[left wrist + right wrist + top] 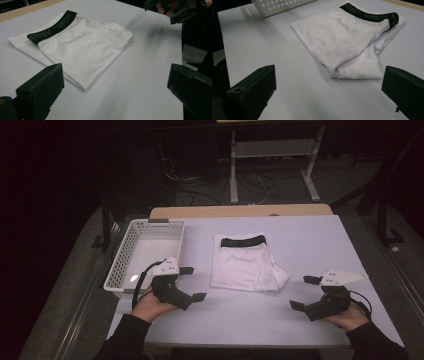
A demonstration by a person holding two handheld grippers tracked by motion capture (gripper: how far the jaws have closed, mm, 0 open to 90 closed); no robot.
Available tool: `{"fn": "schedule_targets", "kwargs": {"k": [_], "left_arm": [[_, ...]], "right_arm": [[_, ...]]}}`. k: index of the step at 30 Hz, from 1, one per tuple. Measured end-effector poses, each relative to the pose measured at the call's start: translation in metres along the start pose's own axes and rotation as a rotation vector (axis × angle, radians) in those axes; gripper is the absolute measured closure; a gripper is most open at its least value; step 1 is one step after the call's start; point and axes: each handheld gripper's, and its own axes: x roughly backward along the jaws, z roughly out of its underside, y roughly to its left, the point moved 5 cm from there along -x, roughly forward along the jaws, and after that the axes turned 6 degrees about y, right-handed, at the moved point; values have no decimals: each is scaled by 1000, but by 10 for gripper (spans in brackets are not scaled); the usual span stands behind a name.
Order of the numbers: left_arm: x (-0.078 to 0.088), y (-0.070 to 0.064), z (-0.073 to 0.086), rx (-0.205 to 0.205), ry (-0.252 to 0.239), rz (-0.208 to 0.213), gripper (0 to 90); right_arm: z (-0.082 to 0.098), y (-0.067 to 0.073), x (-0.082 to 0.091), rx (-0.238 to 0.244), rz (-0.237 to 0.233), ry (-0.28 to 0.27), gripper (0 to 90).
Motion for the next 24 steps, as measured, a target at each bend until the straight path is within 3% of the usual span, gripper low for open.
{"fn": "schedule_targets", "kwargs": {"k": [9,24], "left_arm": [[1,-5,1,-3,-26,0,1],[0,-6,2,-11,-38,0,1]], "right_arm": [[1,-2,-1,-12,-17,-7,0],[-3,6,-9,14,-37,-3,0]]}}
